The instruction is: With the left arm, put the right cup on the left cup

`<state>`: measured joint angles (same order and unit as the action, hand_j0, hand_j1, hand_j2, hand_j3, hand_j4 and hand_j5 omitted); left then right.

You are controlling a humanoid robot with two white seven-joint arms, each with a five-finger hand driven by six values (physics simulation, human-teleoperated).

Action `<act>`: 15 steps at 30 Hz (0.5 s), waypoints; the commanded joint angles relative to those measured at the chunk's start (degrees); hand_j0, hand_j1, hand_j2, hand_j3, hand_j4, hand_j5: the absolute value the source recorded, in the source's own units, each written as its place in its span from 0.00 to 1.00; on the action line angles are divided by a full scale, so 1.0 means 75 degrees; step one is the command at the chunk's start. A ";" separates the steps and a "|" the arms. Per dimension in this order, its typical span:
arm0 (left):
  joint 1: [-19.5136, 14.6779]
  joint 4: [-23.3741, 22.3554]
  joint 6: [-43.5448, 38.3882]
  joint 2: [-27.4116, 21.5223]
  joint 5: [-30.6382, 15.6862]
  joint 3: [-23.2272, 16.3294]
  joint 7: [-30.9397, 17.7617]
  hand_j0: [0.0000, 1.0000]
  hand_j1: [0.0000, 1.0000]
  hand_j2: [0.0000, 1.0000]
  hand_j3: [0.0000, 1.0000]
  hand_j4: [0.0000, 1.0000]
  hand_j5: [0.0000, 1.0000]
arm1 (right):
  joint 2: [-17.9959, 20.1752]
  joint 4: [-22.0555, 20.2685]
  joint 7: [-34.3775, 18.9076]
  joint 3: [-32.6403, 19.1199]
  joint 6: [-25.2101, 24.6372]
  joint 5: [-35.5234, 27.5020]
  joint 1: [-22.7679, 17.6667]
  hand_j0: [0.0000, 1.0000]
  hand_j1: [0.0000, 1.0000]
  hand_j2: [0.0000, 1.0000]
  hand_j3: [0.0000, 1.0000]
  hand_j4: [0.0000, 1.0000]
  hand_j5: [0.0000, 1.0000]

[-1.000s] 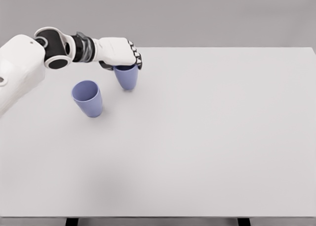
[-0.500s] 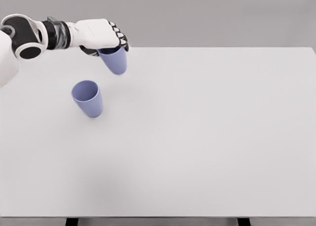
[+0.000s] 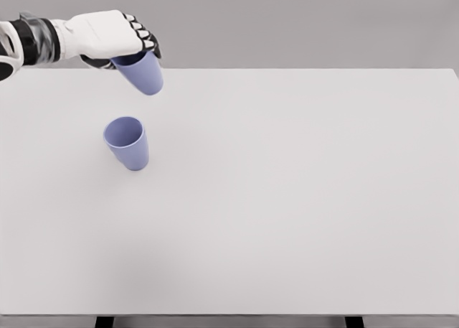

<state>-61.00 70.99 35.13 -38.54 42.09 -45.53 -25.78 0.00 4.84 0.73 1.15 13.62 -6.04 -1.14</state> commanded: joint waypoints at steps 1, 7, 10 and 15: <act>0.0000 0.0144 -0.0018 -0.0135 -0.0081 0.0153 0.0004 0.72 0.72 0.72 0.72 0.72 0.72 | 0.0001 -0.0001 -0.0004 -0.0001 0.0001 -0.0003 0.0000 1.00 1.00 1.00 1.00 1.00 1.00; 0.0070 0.0601 -0.0018 -0.0674 -0.0315 0.0411 0.0004 0.72 0.72 0.72 0.72 0.72 0.72 | 0.0001 -0.0001 -0.0004 -0.0001 0.0001 -0.0003 0.0000 1.00 1.00 1.00 1.00 1.00 1.00; 0.0199 0.0999 -0.0018 -0.0978 -0.0432 0.0411 0.0004 0.72 0.72 0.72 0.72 0.72 0.72 | 0.0001 -0.0001 0.0008 -0.0001 0.0001 -0.0003 0.0000 1.00 1.00 1.00 1.00 1.00 1.00; 0.0457 0.1363 -0.0018 -0.1260 -0.0491 0.0422 0.0004 0.72 0.72 0.72 0.72 0.72 0.72 | 0.0001 -0.0001 -0.0004 -0.0001 0.0001 -0.0003 0.0000 1.00 1.00 1.00 1.00 1.00 1.00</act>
<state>-57.39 79.91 35.14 -46.73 39.02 -42.53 -25.78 0.00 4.84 0.73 1.15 13.62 -6.04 -1.14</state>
